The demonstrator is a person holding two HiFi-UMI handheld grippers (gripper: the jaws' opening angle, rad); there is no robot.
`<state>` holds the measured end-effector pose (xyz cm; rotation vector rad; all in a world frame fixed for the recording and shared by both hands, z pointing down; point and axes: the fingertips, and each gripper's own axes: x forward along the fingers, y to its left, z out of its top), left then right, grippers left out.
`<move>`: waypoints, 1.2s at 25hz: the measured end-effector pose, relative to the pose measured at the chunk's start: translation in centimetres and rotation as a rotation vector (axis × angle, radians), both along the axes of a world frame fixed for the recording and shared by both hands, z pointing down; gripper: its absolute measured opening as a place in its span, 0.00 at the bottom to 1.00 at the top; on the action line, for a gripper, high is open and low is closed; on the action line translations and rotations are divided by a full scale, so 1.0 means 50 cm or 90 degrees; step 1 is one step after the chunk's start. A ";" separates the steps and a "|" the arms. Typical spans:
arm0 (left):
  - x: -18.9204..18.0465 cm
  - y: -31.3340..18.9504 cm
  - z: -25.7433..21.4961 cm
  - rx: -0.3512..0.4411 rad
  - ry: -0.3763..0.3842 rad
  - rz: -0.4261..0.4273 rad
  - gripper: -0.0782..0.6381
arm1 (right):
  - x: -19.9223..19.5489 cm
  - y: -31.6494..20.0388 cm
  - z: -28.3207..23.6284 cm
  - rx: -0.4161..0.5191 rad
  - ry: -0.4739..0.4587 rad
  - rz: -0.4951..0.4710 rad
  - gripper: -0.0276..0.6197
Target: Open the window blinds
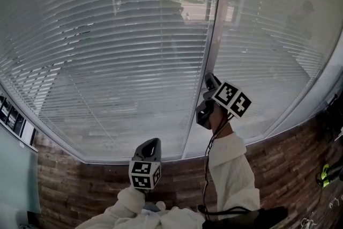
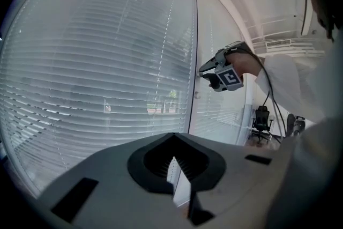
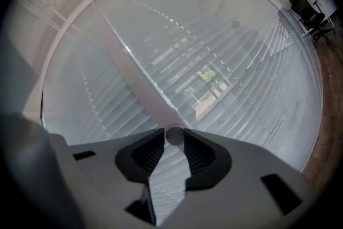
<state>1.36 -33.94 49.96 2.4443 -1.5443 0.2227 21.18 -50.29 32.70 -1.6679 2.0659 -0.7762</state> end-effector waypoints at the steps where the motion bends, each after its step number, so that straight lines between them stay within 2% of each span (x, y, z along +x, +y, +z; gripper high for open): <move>1: -0.002 -0.001 0.000 -0.001 -0.001 -0.001 0.11 | 0.001 0.000 0.000 0.000 0.000 0.001 0.21; 7: -0.001 -0.002 0.005 -0.005 -0.003 0.006 0.11 | 0.000 -0.003 -0.002 0.012 -0.029 -0.007 0.21; 10: 0.005 0.002 0.007 -0.007 -0.003 0.014 0.11 | -0.006 0.000 -0.009 0.021 -0.047 -0.029 0.25; 15: 0.014 0.003 0.007 -0.005 0.000 0.022 0.11 | -0.003 0.000 -0.001 0.011 -0.030 -0.035 0.26; 19: 0.012 0.004 0.015 -0.011 0.001 0.021 0.11 | -0.004 -0.010 0.007 0.006 -0.040 -0.036 0.27; 27: -0.010 0.000 0.021 -0.015 -0.001 0.006 0.11 | 0.000 -0.020 0.004 0.007 -0.023 -0.024 0.25; 30: -0.015 -0.003 0.023 -0.017 -0.001 0.003 0.11 | -0.002 -0.022 0.003 0.008 0.036 -0.028 0.25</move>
